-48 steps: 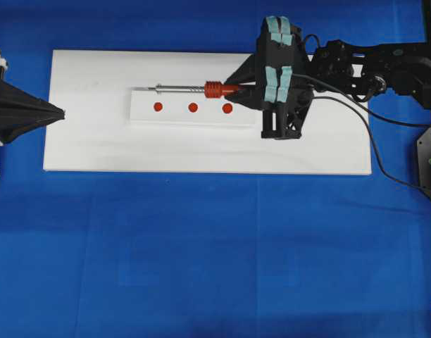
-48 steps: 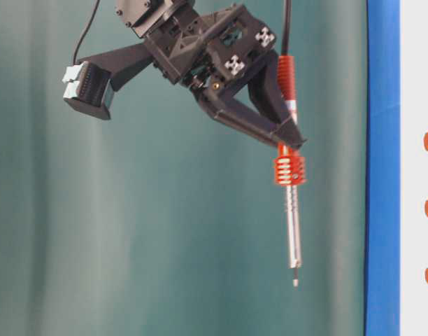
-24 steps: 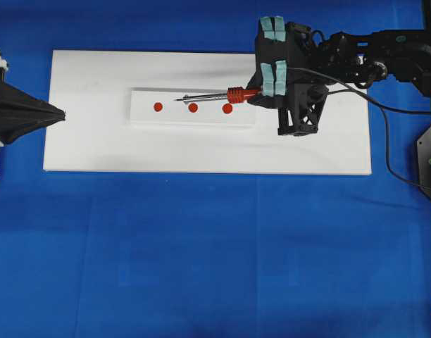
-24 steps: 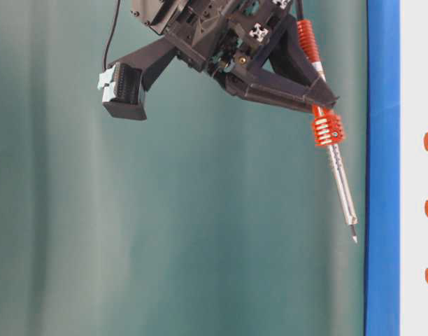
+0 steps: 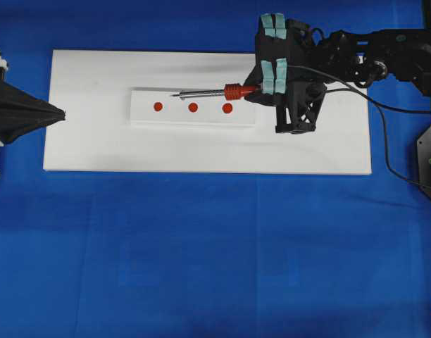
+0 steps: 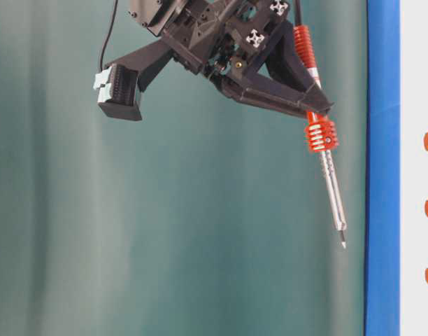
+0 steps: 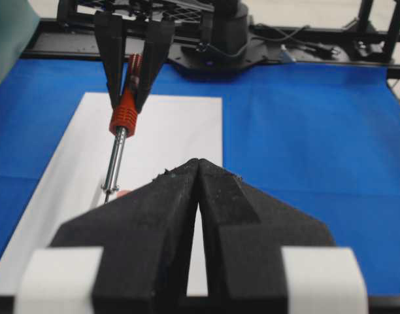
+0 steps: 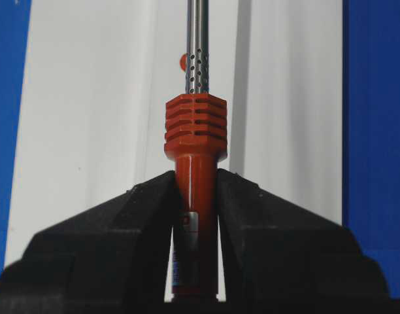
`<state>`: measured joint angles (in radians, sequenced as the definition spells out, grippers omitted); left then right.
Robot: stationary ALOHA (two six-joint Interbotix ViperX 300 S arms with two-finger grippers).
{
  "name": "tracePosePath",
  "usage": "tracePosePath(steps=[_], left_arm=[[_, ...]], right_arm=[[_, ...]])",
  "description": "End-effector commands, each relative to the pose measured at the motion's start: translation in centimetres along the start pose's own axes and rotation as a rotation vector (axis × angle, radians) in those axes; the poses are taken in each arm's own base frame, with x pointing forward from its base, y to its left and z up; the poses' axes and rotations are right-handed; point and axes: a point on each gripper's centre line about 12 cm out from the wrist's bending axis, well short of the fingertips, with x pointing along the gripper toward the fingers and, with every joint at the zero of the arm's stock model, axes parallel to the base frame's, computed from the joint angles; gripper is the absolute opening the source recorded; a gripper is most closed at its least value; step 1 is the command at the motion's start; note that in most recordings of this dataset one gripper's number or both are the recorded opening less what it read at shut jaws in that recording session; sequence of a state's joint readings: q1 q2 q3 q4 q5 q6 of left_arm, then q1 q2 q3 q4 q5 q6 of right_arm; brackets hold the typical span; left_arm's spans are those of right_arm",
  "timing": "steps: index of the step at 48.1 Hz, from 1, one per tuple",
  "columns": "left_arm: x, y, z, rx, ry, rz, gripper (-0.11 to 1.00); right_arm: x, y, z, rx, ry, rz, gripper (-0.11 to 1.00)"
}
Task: Touch the tip of the soldering iron to the mark.
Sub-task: 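Lower the iron tip onto the leftmost red dot, then hold the iron tip on the leftmost red dot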
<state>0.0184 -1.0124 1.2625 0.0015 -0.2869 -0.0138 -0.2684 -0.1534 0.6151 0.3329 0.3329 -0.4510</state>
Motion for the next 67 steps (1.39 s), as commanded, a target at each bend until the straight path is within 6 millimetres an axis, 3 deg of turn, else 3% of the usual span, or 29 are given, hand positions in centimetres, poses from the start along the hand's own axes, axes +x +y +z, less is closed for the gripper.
tracePosePath(steps=[1, 31, 56, 67], left_arm=[[0.2, 0.0, 0.3, -0.001, -0.008, 0.001, 0.0], [0.2, 0.0, 0.3, 0.0, -0.008, 0.001, 0.0], [0.2, 0.0, 0.1, 0.0, -0.002, 0.001, 0.0], [0.1, 0.0, 0.0, -0.001, 0.0, 0.002, 0.0]], right_arm=[[-1.0, -0.3, 1.6, -0.005, -0.058, -0.014, 0.06], [-0.5, -0.4, 1.7, -0.004, -0.053, -0.015, 0.06], [5.6, -0.5, 1.0, 0.0, 0.054, 0.006, 0.06], [6.7, -0.6, 0.2, 0.003, 0.075, 0.005, 0.06]])
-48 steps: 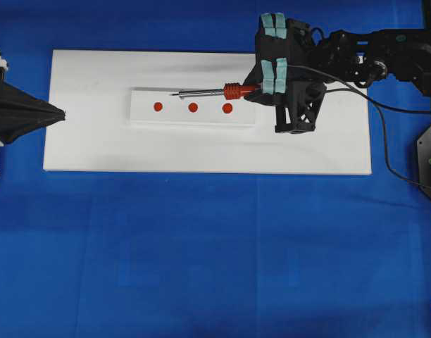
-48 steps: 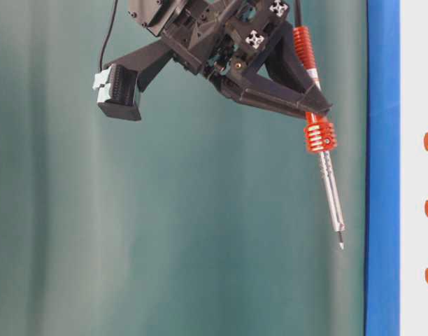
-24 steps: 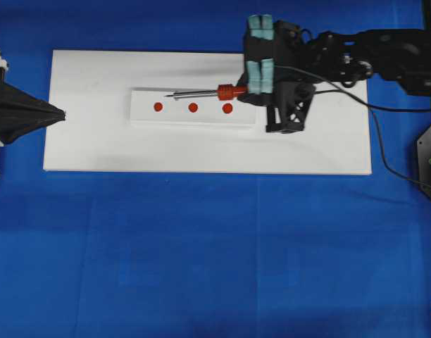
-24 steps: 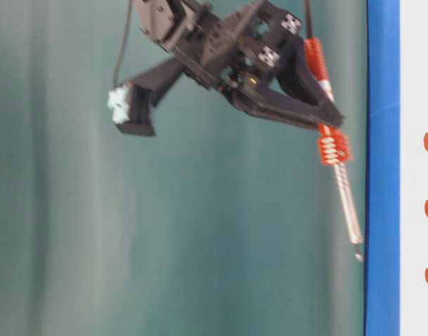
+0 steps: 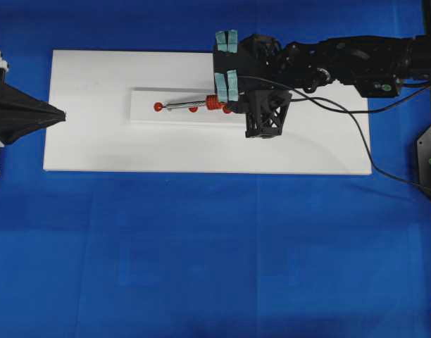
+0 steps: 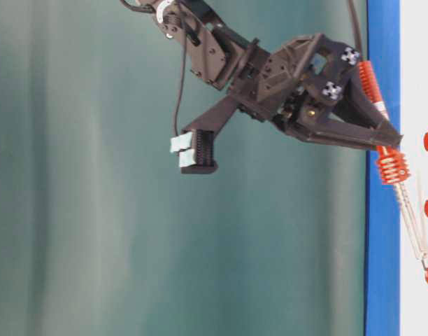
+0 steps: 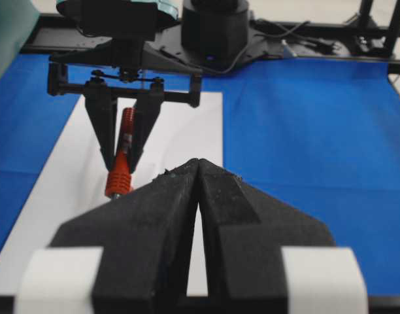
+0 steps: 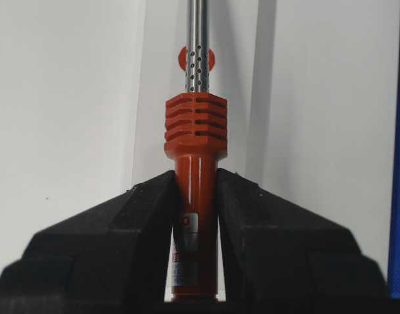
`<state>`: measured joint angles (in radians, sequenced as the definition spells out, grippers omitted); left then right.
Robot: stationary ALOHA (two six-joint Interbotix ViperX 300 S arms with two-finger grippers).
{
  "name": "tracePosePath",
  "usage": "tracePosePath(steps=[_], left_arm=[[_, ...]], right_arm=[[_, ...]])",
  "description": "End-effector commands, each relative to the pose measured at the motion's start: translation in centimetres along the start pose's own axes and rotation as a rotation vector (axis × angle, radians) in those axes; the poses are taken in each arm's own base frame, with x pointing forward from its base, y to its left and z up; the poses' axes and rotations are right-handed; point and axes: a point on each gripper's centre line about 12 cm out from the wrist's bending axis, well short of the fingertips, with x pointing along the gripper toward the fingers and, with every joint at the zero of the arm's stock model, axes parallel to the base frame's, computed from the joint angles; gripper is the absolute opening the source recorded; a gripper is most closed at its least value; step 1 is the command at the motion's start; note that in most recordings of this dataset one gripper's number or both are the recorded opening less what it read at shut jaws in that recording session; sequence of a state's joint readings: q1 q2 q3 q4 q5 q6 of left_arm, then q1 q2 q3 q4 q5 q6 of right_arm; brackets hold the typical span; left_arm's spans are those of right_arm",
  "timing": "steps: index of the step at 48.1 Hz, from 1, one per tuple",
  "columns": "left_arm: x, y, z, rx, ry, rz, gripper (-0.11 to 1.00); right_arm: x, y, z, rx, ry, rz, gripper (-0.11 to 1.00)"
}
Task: Touch the tip of the soldering iron to the mark.
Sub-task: 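Hold the iron tip on the leftmost red dot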
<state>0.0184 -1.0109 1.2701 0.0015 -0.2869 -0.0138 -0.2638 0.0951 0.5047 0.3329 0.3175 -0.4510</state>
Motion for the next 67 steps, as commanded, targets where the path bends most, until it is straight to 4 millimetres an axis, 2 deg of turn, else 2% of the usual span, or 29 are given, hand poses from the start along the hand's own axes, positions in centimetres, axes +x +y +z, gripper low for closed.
tracePosePath(steps=[1, 67], left_arm=[[0.19, 0.02, 0.36, 0.0, -0.009, 0.001, 0.0], [0.19, 0.02, 0.4, 0.0, -0.012, 0.001, 0.0]], right_arm=[[-0.59, -0.12, 1.33, -0.006, -0.047, -0.011, 0.06], [-0.11, -0.22, 0.8, -0.002, -0.029, -0.01, 0.06]])
